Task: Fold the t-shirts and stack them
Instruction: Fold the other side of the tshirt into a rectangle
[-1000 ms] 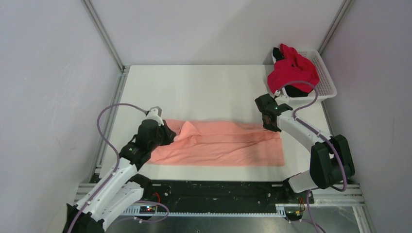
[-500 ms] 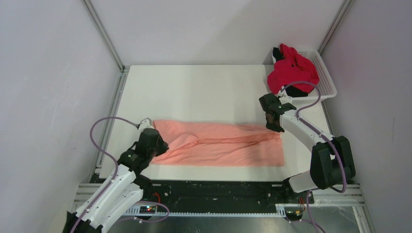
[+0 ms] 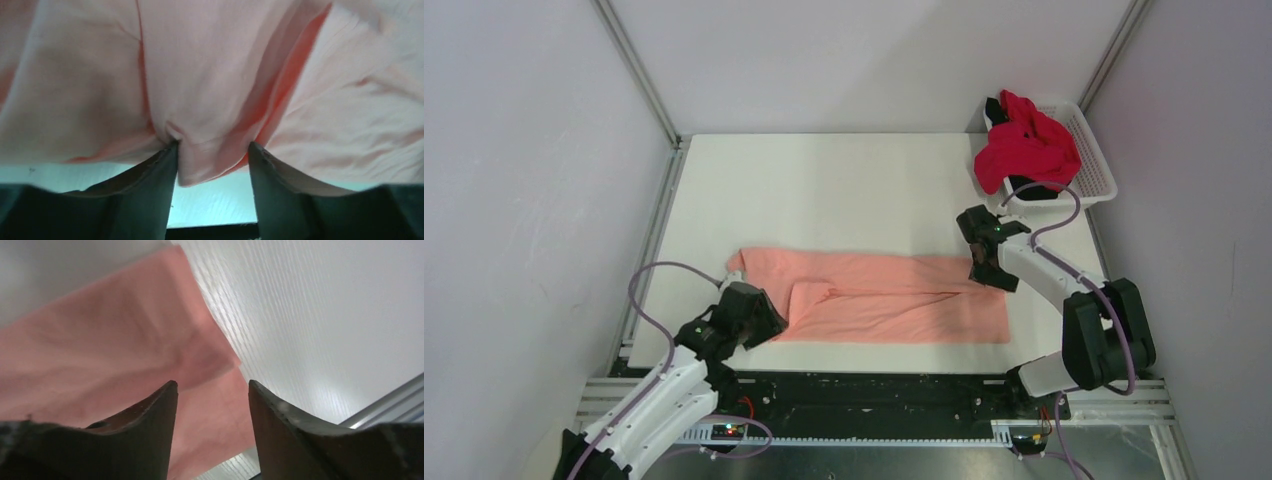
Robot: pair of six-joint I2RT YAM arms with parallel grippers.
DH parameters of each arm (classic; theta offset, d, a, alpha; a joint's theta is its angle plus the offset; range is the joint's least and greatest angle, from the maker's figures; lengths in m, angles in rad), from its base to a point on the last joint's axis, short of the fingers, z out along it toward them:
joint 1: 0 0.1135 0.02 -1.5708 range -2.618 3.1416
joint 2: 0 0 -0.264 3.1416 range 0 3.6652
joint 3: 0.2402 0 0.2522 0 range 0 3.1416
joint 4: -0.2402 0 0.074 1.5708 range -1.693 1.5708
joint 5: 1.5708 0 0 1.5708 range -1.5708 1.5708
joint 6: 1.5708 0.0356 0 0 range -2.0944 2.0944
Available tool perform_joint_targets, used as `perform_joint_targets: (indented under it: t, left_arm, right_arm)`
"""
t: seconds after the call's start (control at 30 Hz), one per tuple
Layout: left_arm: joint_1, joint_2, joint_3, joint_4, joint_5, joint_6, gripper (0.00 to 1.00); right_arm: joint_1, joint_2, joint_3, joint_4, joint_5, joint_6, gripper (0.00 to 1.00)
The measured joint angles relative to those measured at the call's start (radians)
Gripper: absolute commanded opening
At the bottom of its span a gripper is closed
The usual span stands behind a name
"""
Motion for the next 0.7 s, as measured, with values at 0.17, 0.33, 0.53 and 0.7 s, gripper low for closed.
perform_joint_targets:
  t: [0.17, 0.33, 0.53, 0.7]
  left_arm:
    - [-0.074, -0.064, 0.006, -0.057, 0.041, -0.051, 0.99]
    - [-0.127, -0.06, 0.176, -0.09, -0.015, -0.016, 1.0]
    - [-0.131, 0.213, 0.346, 0.001, -0.109, 0.04, 1.0]
    - [-0.113, 0.554, 0.432, 0.089, -0.101, 0.067, 1.0]
  right_arm:
    - [0.006, -0.085, -0.06, -0.048, 0.003, 0.034, 0.96]
    - [0.009, -0.272, -0.08, -0.027, -0.014, 0.014, 0.99]
    - [0.011, -0.359, -0.141, 0.18, -0.268, -0.085, 0.99]
    - [0.036, -0.222, -0.146, 0.379, -0.512, -0.131, 0.99]
